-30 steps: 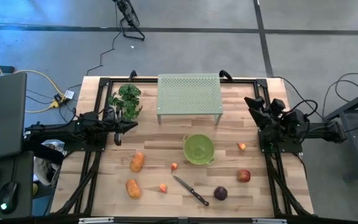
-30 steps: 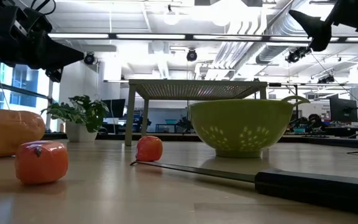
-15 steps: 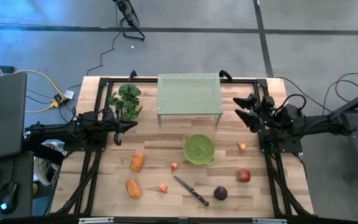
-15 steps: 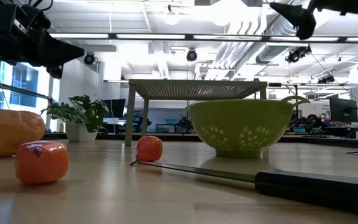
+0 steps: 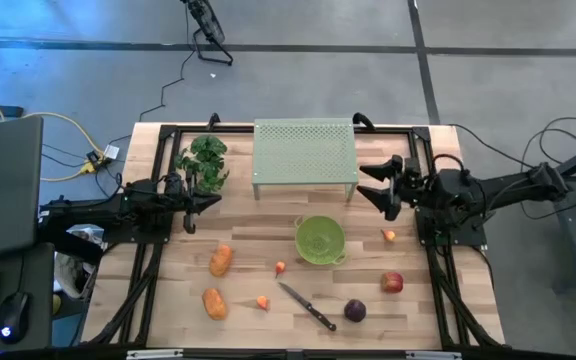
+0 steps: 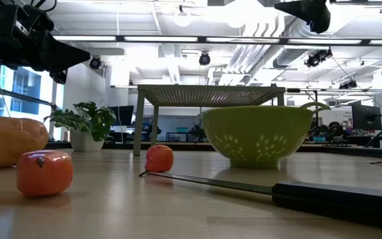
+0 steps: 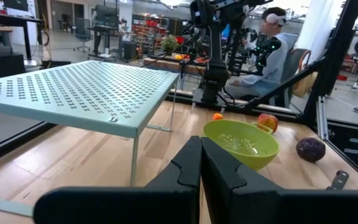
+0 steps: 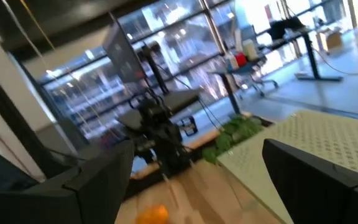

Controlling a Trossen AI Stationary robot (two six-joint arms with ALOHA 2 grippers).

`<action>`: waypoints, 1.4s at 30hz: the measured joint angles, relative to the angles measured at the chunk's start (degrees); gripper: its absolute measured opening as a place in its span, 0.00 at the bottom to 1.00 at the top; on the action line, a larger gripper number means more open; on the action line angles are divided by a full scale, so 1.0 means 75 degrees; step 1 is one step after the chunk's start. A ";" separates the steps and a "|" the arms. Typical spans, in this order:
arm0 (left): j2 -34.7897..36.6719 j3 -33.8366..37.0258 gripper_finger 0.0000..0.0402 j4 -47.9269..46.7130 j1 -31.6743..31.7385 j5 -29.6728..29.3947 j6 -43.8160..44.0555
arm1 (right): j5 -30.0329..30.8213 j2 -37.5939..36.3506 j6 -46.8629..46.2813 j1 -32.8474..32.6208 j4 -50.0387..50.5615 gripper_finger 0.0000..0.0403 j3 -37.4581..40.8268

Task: Pick & Place Fruit
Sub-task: Put the green strainer bowl on the top shelf

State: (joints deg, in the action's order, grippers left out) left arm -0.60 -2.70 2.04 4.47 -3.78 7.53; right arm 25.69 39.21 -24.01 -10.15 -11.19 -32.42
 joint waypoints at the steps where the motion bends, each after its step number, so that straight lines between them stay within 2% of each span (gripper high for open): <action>1: 0.0000 0.0000 0.01 0.0000 0.0000 -0.0040 0.0000 | 0.0166 0.0086 0.0000 -0.0077 0.0232 0.87 -0.0143; 5: 0.0000 -0.0003 0.01 0.0000 0.0000 -0.0147 0.0000 | 0.0742 0.0473 0.0032 -0.0359 0.1008 0.87 -0.0656; 9: 0.0000 -0.0003 0.01 -0.0003 0.0000 -0.0154 0.0000 | 0.0976 0.0818 0.0029 -0.0523 0.1595 0.87 -0.1116; 23: -0.0003 -0.0026 0.01 -0.0557 0.0000 -0.0151 0.0308 | 0.1155 0.2017 -0.0626 -0.0749 0.3782 0.87 -0.2687; 31: -0.0003 -0.0026 0.01 -0.0589 0.0000 -0.0148 0.1042 | 0.0878 0.2691 -0.1647 -0.0749 0.5120 0.87 -0.3215; 36: -0.0003 -0.0026 0.01 -0.0589 0.0000 -0.0155 0.1423 | 0.0274 0.3021 -0.2400 -0.0749 0.5565 0.87 -0.3401; 42: -0.0006 -0.0119 0.01 -0.0765 0.0000 -0.0186 0.1463 | -0.0136 0.3470 -0.2465 -0.0801 0.5705 0.87 -0.3871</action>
State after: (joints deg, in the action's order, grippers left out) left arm -0.64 -3.59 -3.70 4.47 -5.17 18.50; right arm 24.67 65.24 -42.50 -16.16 31.59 -61.45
